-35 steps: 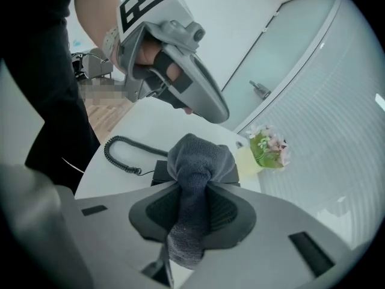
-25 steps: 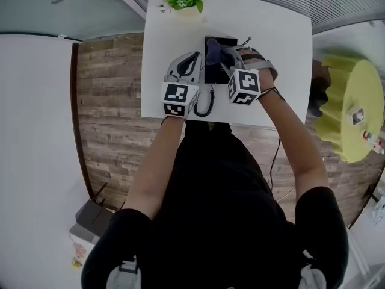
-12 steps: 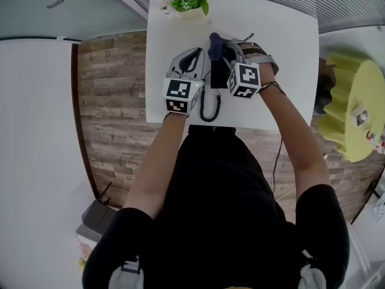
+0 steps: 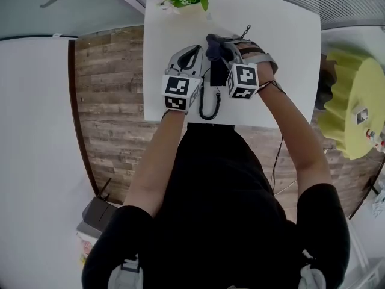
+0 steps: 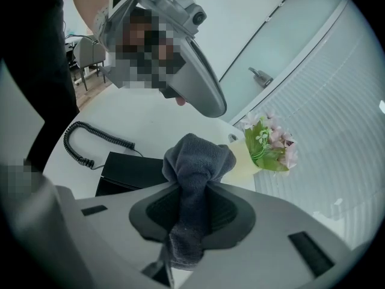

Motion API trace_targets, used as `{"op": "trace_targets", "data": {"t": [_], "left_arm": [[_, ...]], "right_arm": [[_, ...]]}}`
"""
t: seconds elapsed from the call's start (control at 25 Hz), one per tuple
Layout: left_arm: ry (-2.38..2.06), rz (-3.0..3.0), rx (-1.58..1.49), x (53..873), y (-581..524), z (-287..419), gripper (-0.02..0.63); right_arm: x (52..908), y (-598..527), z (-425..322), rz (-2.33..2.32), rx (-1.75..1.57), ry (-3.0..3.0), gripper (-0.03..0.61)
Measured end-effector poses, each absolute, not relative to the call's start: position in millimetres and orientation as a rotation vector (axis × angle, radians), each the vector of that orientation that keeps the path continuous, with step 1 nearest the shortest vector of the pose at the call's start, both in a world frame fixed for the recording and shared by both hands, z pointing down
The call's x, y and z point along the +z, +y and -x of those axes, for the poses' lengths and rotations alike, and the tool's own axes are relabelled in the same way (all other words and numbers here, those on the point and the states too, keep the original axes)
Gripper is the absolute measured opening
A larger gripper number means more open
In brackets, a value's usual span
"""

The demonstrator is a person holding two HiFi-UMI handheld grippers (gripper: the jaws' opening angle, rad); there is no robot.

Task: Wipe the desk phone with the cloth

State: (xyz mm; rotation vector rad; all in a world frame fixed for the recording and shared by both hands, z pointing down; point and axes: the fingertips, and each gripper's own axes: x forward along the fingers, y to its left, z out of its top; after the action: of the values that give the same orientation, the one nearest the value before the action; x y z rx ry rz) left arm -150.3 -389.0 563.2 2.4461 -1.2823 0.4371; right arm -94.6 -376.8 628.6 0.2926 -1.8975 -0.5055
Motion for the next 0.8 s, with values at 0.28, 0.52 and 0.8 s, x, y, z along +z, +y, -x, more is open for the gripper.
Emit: {"op": "trace_targets", "data": {"t": [0.28,0.52,0.8], "left_arm": [[-1.285,-2.422,0.461,574,-377,150,0.008],[-1.288,-2.4,0.477,584,-363,150,0.008],[-1.267,-2.387,0.501,594,-344,144,0.008]], "right_arm": [[640,-356,95,-0.239,-0.499,-1.886,0.104],[649,-335,97,-0.208,-0.483,-1.895,0.104],[661,-311,98,-0.172,-0.461,-1.887,0.104]]}}
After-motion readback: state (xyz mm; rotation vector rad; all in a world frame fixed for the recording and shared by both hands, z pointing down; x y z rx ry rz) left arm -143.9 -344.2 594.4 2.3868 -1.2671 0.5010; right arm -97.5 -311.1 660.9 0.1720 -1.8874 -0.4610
